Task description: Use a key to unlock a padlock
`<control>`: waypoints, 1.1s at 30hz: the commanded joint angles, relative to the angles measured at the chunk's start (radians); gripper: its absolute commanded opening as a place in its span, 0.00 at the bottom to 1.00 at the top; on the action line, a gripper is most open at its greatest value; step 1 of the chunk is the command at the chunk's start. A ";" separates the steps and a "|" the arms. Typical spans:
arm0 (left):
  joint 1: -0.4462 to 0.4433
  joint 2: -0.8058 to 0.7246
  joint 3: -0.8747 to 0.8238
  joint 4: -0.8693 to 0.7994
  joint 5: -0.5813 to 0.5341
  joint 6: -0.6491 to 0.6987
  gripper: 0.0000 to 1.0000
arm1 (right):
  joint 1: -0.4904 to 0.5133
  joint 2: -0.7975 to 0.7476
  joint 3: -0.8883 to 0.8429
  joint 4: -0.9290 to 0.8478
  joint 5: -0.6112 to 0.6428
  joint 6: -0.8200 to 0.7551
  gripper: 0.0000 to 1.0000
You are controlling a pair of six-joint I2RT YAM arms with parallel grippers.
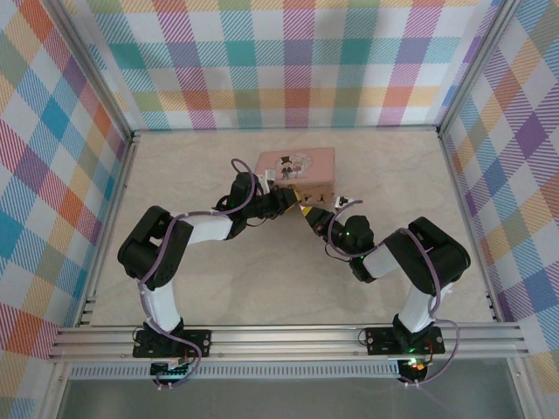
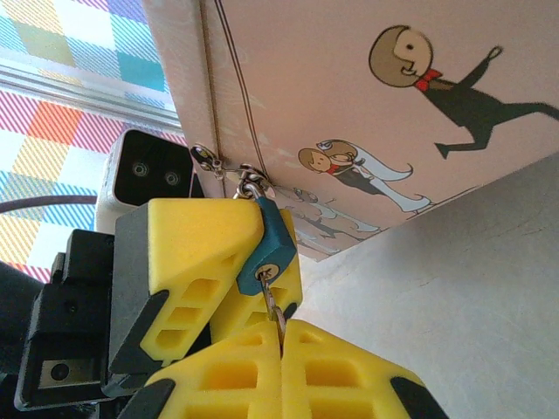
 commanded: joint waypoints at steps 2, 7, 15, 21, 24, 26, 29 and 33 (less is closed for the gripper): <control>-0.017 -0.039 -0.005 0.093 0.055 -0.044 0.17 | 0.010 0.010 0.023 0.062 0.017 -0.001 0.00; -0.022 -0.040 -0.019 0.131 0.065 -0.061 0.17 | 0.009 0.017 0.061 0.061 0.017 0.044 0.00; -0.023 -0.040 -0.025 0.170 0.083 -0.074 0.16 | 0.004 0.044 0.078 0.062 0.022 0.279 0.00; -0.023 -0.041 -0.033 0.182 0.099 -0.079 0.16 | -0.008 0.054 0.085 0.063 0.024 0.360 0.00; -0.023 -0.045 -0.036 0.178 0.103 -0.074 0.15 | -0.016 0.065 0.096 0.063 0.004 0.410 0.00; -0.023 -0.045 -0.040 0.183 0.106 -0.074 0.15 | -0.019 0.076 0.116 0.063 -0.023 0.442 0.00; -0.025 -0.045 -0.040 0.184 0.115 -0.073 0.14 | -0.019 0.084 0.130 0.063 -0.043 0.477 0.00; -0.025 -0.050 -0.043 0.177 0.122 -0.068 0.13 | -0.026 0.075 0.130 0.063 -0.040 0.475 0.00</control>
